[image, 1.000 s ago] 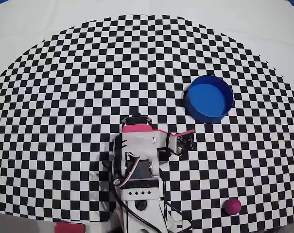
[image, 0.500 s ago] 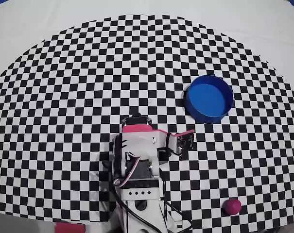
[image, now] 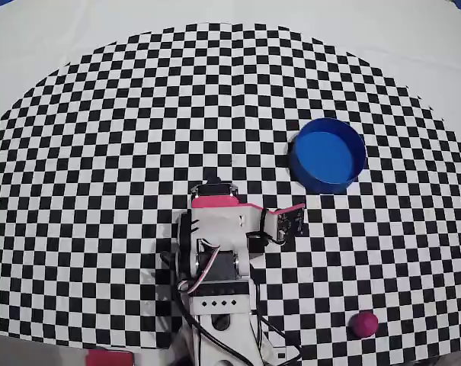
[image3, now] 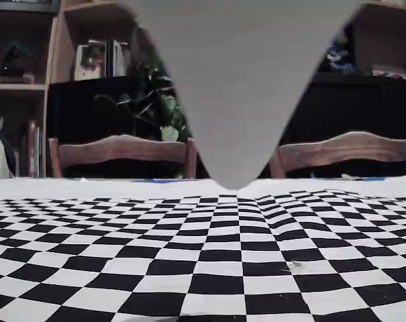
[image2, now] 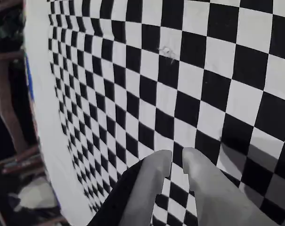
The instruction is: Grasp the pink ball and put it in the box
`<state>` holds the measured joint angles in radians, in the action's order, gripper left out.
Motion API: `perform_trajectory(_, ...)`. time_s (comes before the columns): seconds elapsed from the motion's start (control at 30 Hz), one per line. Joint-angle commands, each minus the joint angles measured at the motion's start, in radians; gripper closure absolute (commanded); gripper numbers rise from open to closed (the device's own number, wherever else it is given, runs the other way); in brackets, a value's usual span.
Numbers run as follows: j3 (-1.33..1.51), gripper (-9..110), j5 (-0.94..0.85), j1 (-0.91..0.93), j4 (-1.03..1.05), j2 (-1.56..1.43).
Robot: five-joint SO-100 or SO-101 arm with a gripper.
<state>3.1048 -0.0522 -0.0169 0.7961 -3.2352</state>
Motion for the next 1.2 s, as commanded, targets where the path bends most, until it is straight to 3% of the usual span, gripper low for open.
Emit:
perform_trajectory(0.0,0.008,101,-0.006,0.002,0.006,-0.017)
perform_trajectory(0.97,0.008,101,-0.006,0.002,0.005,-0.014)
perform_trajectory(1.17,0.008,101,-0.008,0.003,-0.081,-0.009)
